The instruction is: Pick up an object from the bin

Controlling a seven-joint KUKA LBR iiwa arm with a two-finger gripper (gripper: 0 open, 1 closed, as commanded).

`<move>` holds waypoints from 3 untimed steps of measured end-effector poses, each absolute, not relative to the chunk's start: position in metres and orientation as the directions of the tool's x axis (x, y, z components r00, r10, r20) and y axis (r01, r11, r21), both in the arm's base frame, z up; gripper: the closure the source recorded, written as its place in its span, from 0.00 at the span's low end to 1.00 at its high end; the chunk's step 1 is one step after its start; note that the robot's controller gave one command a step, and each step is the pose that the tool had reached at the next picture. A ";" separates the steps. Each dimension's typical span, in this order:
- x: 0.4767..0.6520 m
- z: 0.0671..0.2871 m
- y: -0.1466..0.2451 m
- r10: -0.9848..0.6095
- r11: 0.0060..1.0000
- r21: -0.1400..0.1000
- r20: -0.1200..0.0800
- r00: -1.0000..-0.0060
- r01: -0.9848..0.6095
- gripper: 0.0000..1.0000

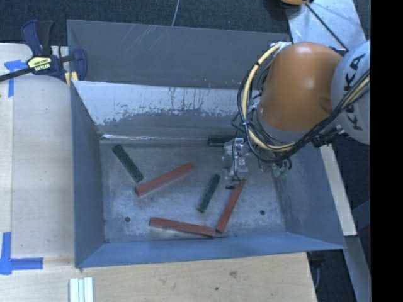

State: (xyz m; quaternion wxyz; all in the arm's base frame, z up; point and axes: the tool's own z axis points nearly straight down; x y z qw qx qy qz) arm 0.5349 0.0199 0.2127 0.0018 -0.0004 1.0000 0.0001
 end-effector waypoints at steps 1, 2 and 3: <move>0.535 0.213 0.020 -0.001 1.000 0.000 -0.004 -1.000 -0.001 1.00; 0.547 0.142 0.067 0.101 0.995 0.000 0.000 -0.995 0.101 0.00; 0.548 0.143 0.067 0.101 0.995 0.001 -0.002 -0.995 0.101 0.00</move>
Offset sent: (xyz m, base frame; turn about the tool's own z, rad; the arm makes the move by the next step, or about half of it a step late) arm 0.0126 0.0474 -0.0701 0.1034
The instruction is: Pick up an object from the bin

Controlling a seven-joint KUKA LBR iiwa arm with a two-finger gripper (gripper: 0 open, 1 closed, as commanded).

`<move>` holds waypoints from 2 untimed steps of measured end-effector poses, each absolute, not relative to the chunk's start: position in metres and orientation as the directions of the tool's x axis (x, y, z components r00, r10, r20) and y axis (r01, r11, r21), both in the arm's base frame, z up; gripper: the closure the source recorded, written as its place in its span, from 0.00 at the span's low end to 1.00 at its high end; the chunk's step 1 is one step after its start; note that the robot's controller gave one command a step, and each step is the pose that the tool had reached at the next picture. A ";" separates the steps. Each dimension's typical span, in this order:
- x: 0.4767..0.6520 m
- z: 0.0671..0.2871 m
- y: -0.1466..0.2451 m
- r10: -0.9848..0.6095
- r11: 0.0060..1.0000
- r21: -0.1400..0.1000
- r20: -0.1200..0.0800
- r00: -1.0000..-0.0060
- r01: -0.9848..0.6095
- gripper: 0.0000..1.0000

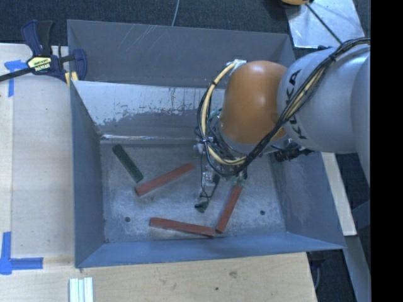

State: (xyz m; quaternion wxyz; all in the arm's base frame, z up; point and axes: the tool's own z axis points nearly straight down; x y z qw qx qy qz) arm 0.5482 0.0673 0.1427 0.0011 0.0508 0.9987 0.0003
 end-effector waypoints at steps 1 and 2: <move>0.571 0.119 0.087 0.011 1.000 -0.001 -0.012 -1.000 0.011 0.00; 0.609 0.071 0.089 -0.198 0.980 0.000 -0.006 -0.980 -0.198 1.00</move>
Offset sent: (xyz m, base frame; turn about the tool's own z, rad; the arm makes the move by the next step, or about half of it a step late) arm 0.0597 0.0224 -0.0727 -0.3025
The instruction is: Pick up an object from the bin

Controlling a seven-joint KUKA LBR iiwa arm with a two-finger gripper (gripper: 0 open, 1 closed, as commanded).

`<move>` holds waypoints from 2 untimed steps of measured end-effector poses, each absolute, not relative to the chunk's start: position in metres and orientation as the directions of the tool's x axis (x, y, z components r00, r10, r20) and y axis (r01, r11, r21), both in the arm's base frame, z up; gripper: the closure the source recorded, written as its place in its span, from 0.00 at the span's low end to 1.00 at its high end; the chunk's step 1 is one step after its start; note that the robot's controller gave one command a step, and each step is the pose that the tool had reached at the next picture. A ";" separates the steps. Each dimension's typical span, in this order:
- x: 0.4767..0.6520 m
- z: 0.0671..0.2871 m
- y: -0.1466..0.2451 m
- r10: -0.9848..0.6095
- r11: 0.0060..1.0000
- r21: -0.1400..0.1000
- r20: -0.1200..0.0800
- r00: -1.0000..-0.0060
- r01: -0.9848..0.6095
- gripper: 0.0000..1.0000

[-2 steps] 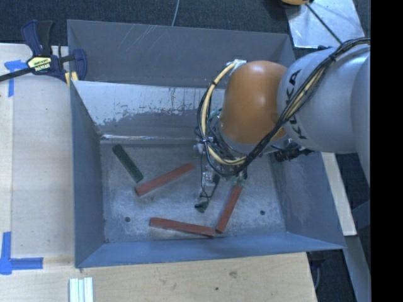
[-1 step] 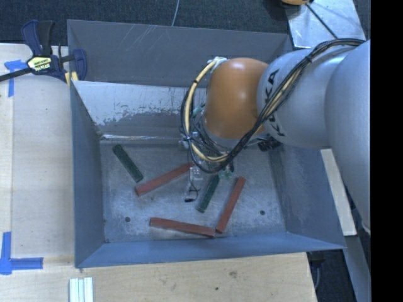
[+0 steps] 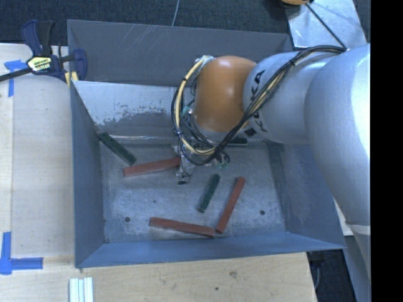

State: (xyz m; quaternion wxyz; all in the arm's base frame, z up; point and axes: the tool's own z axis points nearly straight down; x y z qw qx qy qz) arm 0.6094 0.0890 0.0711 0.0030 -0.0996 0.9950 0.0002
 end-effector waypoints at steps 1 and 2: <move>0.609 0.071 0.089 -0.198 0.980 0.000 -0.006 -0.980 -0.198 1.00; 0.621 0.116 0.092 -0.187 0.982 0.001 0.002 -0.982 -0.187 1.00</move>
Offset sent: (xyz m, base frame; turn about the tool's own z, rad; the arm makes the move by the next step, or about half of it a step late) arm 0.0172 0.0057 0.0658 0.0162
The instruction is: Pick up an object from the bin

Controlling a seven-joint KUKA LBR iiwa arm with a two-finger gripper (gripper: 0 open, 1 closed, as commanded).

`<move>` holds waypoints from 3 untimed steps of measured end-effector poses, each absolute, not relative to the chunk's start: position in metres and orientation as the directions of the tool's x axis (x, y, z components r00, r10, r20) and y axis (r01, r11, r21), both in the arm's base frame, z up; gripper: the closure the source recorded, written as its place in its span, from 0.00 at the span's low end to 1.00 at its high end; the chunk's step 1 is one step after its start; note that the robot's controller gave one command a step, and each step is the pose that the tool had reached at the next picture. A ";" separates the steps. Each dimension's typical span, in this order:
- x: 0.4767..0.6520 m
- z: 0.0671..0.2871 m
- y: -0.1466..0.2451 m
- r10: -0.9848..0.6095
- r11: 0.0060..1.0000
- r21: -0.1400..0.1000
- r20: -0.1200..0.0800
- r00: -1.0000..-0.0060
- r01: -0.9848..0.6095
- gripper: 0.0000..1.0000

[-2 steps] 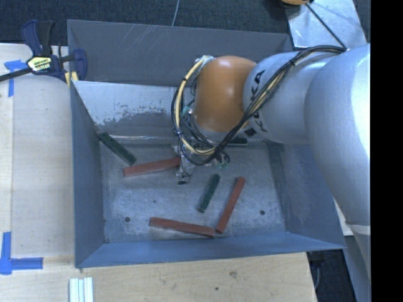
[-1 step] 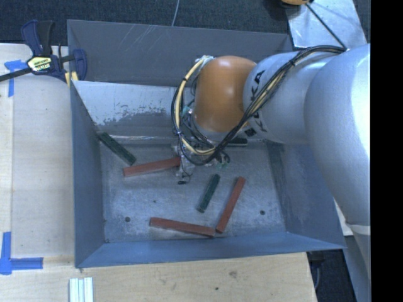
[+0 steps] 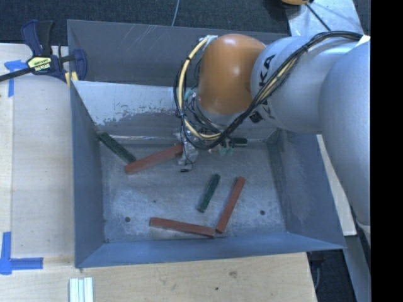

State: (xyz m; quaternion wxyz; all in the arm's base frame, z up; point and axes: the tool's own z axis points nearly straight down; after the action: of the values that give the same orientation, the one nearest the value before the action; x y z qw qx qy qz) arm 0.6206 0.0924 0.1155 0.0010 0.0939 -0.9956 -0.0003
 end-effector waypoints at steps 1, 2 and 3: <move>0.608 0.182 0.087 -0.204 0.979 0.000 0.001 -0.979 -0.204 1.00; 0.616 0.228 0.093 -0.198 0.980 0.000 -0.007 -0.980 -0.198 1.00; 0.601 0.123 0.100 -0.201 0.980 0.001 0.000 -0.980 -0.201 0.00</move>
Offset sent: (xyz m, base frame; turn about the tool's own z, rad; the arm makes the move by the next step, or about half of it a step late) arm -0.0052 0.0014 0.1103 -0.0110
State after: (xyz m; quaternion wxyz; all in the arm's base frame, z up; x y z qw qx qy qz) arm 0.6014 0.1000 0.1229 -0.0001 0.1012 -0.9949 -0.0003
